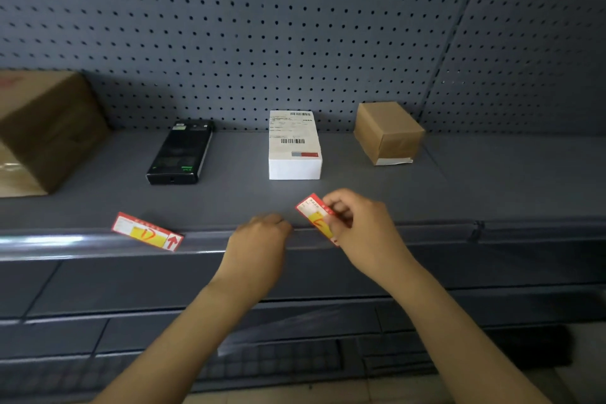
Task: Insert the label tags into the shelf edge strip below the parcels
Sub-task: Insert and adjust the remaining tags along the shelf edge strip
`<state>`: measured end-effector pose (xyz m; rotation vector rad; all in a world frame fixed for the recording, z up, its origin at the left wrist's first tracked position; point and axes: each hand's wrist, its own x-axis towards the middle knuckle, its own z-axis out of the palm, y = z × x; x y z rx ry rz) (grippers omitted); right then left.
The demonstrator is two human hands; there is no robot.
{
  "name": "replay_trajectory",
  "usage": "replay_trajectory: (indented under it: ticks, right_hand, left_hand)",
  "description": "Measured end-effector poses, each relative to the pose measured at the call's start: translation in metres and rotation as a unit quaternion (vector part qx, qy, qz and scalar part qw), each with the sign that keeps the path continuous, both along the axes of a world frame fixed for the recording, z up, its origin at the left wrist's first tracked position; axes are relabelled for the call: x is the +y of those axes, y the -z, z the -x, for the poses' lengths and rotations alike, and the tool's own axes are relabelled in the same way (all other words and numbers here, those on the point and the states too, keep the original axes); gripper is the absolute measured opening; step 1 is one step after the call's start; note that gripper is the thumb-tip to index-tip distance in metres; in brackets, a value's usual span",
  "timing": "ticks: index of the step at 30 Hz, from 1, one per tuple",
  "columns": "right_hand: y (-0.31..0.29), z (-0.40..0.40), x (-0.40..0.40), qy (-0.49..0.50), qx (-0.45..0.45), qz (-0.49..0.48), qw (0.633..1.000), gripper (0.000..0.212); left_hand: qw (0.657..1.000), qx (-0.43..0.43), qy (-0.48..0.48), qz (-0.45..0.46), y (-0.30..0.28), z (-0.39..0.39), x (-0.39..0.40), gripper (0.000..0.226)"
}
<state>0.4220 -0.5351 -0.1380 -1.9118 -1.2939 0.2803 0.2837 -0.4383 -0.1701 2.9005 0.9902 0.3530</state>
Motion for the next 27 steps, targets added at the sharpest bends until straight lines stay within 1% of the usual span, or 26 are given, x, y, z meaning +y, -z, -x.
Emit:
replay_trajectory:
  ticks: [3,8,13,18,21,24,27]
  right_hand:
    - [0.002,-0.001,0.008,-0.01,0.0,-0.014,1.0,0.021]
    - [0.006,0.001,0.022,-0.018,0.005,-0.038,0.999,0.019]
    - [0.015,0.001,0.028,-0.022,0.005,-0.029,0.999,0.016]
    - [0.025,0.002,0.028,-0.041,-0.026,-0.01,0.999,0.012]
    - [0.026,0.003,0.028,-0.054,-0.065,0.011,0.996,0.012]
    - [0.023,0.005,0.029,-0.048,-0.108,0.035,0.992,0.016]
    - [0.021,0.007,0.028,-0.049,-0.129,0.062,0.989,0.022]
  left_hand:
    - [1.0,-0.003,-0.013,-0.005,0.002,-0.003,0.001,0.027]
    - [0.999,0.026,-0.018,-0.022,0.005,-0.007,-0.005,0.031]
    - [1.0,-0.019,-0.016,0.01,0.007,-0.006,-0.006,0.036]
    - [0.998,-0.035,0.002,0.042,0.007,0.003,-0.005,0.041]
    - [0.999,-0.031,0.013,0.029,0.005,0.005,-0.006,0.045]
    - [1.0,-0.017,0.006,0.0,0.001,0.008,-0.009,0.039]
    - [1.0,0.006,-0.008,-0.005,-0.001,0.015,-0.013,0.029]
